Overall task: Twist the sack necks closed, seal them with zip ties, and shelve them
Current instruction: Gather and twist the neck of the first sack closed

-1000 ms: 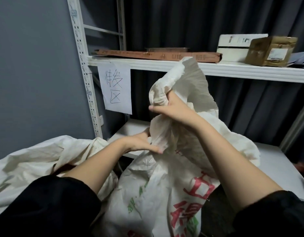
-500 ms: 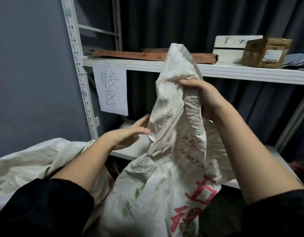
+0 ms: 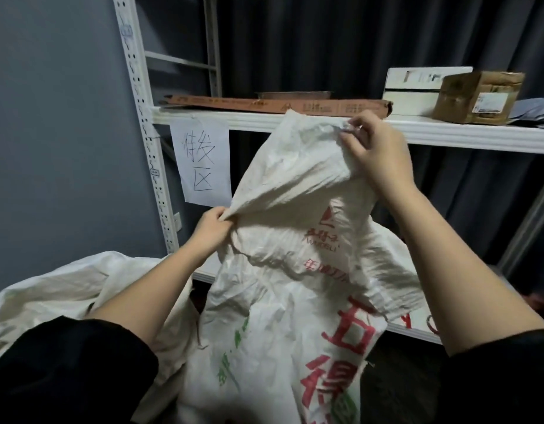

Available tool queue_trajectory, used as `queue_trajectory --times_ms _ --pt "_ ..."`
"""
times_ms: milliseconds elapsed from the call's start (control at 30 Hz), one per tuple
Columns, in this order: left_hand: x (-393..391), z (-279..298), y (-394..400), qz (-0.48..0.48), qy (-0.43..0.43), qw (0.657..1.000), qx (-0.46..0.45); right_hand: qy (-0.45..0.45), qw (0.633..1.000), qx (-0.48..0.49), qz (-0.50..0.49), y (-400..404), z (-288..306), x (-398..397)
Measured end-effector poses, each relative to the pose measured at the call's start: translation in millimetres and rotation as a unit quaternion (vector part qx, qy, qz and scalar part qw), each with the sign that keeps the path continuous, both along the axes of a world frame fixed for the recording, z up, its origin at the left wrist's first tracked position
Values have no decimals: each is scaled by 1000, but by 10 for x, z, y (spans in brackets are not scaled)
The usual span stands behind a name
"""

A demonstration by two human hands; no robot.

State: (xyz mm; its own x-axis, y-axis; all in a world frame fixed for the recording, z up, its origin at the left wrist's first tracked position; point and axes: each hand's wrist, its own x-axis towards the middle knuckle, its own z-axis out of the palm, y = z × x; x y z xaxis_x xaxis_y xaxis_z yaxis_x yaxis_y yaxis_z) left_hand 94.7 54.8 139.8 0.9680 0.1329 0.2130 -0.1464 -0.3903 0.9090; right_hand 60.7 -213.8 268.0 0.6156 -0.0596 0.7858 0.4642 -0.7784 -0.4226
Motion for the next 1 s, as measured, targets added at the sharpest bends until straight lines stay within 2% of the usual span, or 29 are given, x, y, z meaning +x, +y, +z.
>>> queue_trajectory --times_ms 33,67,133,167,267,333,433,500,567,633,700,733,800,867,933,1000 --pt "-31 26 0 -7 -2 1000 16 27 998 -42 -42 7 13 15" --pt "-67 54 -6 -18 -10 999 29 86 995 -39 -27 15 19 37" --pt "-161 105 -33 -60 -30 997 27 219 974 18 56 22 9 122" --pt "-224 134 -56 -85 -38 995 28 254 962 51 84 25 -12 167" --pt "-337 182 -117 -133 -56 988 56 293 935 141 144 32 -127 275" --pt "-369 203 -135 -146 -53 985 70 315 920 131 192 67 -179 243" --pt "-347 178 -146 -150 -20 988 25 302 913 136 239 81 -246 236" --pt "-349 171 -165 -154 -24 988 -11 227 931 151 244 143 -268 242" --pt "-345 170 -197 -173 -21 984 -26 101 977 106 154 208 -286 305" --pt "-374 192 -214 -204 43 978 10 34 990 86 106 243 -291 338" --pt "-408 223 -192 -263 112 954 92 47 989 68 119 250 -279 355" --pt "-428 240 -174 -290 134 939 127 83 982 81 150 248 -274 355" --pt "-442 283 -152 -320 161 919 165 173 945 136 241 255 -292 310" --pt "-450 314 -155 -328 175 909 185 211 923 162 279 257 -309 282" --pt "-459 325 -177 -335 178 907 183 189 930 171 266 283 -315 267" --pt "-459 286 -195 -317 162 926 127 116 946 189 237 310 -274 237"
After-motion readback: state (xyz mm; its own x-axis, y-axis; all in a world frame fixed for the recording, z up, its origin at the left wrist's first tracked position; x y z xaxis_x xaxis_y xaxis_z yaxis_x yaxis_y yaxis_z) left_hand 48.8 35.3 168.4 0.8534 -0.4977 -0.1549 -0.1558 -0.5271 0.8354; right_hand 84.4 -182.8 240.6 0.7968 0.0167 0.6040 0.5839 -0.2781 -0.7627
